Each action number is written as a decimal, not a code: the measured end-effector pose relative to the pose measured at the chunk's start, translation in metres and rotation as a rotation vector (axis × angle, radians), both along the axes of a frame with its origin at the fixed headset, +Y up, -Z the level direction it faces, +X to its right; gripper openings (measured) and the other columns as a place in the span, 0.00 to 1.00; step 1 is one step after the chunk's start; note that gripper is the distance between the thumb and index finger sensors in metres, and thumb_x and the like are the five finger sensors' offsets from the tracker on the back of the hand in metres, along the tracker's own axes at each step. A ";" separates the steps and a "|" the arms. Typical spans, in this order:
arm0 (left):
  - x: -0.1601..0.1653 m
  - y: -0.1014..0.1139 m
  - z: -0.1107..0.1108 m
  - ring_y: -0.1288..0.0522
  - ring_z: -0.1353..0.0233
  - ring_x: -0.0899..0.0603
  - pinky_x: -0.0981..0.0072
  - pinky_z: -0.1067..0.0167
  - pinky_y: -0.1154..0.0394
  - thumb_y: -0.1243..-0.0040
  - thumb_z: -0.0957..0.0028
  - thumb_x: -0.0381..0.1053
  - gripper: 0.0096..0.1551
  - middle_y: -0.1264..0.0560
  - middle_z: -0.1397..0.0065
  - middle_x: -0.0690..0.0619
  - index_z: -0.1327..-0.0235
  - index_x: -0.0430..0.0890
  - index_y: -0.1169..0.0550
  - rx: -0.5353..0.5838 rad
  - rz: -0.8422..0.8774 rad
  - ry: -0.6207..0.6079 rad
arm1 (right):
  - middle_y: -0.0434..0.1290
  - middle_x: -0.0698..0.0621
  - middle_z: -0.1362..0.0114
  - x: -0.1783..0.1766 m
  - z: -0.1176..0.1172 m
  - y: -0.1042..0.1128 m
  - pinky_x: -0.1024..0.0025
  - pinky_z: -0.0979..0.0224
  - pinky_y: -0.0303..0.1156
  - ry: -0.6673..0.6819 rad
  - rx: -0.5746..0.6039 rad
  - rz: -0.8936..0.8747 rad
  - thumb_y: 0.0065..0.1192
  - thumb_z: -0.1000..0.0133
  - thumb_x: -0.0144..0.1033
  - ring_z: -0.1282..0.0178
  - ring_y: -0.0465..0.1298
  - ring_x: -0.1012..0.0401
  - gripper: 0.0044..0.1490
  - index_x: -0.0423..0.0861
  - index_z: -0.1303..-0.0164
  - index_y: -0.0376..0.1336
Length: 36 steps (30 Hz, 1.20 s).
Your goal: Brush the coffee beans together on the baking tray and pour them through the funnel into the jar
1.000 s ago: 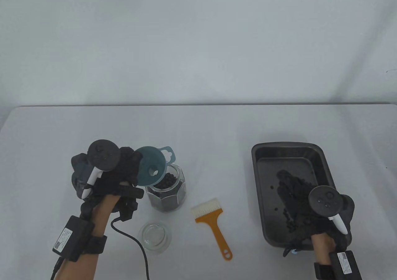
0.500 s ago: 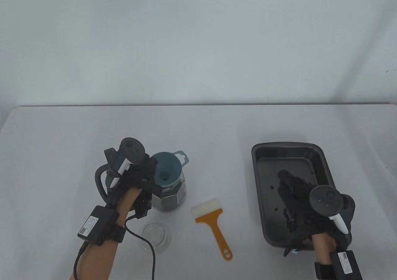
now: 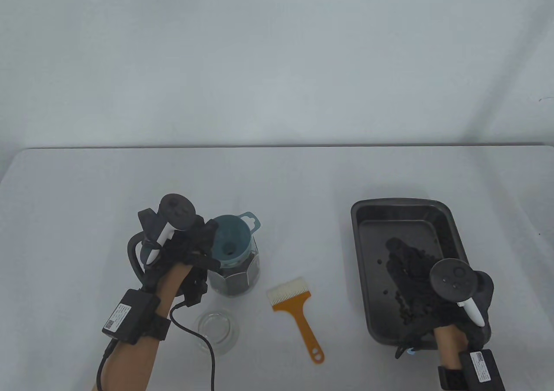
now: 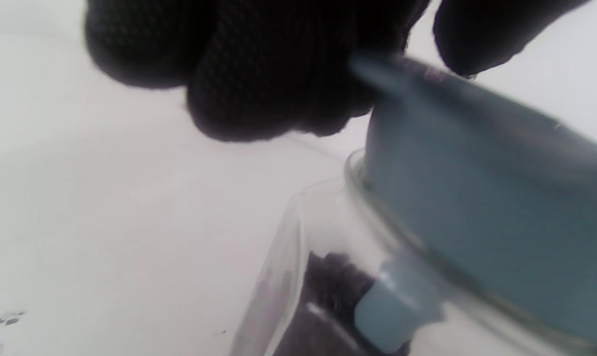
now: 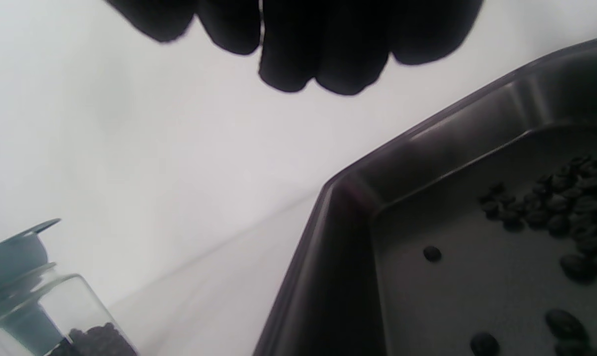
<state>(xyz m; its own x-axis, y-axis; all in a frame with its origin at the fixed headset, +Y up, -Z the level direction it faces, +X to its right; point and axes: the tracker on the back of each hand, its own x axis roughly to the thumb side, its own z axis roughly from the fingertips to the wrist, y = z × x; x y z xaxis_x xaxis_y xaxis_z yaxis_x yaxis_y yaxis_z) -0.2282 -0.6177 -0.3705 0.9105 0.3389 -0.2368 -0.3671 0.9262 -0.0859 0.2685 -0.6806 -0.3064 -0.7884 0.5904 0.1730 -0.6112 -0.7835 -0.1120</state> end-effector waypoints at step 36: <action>-0.051 -0.077 0.115 0.52 0.11 0.31 0.31 0.19 0.53 0.58 0.54 0.83 0.53 0.53 0.11 0.46 0.16 0.63 0.52 0.262 -0.097 -0.128 | 0.72 0.47 0.31 -0.019 0.006 0.002 0.48 0.33 0.71 0.024 0.007 0.049 0.55 0.45 0.51 0.36 0.75 0.49 0.34 0.55 0.26 0.59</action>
